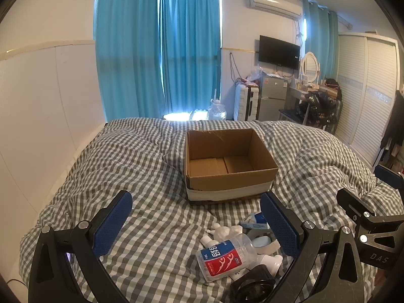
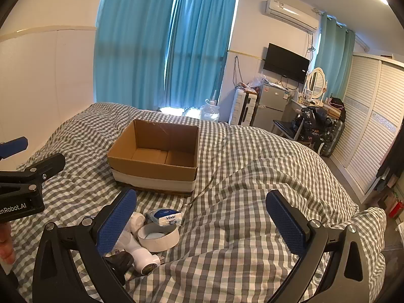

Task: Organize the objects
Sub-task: 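Move both tools toward the cluster of items in front of the box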

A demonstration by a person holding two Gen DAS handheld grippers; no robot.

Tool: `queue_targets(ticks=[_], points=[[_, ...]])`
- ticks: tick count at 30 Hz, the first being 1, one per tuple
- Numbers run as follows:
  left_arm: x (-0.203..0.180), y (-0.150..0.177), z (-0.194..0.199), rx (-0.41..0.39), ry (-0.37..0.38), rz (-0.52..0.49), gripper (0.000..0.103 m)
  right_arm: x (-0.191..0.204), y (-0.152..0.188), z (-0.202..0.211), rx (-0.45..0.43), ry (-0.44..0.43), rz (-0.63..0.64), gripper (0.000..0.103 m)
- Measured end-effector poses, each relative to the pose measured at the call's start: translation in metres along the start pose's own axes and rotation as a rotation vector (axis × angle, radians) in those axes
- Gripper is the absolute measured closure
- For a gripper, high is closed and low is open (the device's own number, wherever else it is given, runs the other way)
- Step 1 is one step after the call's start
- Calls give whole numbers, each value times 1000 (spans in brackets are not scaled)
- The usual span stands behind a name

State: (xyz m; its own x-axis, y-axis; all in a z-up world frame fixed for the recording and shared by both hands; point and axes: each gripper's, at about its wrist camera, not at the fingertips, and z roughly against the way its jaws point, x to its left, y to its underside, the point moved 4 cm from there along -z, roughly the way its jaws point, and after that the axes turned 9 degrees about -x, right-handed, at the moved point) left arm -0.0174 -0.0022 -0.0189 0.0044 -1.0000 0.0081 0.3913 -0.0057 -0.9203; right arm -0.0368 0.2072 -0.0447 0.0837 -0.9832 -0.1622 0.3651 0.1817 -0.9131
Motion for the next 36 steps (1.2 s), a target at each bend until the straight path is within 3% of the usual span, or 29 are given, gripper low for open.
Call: queue_targets(ticks=[36], points=[[-5,3,1,14,11,-3,0,2,-2,3,-7,-17,10,0]])
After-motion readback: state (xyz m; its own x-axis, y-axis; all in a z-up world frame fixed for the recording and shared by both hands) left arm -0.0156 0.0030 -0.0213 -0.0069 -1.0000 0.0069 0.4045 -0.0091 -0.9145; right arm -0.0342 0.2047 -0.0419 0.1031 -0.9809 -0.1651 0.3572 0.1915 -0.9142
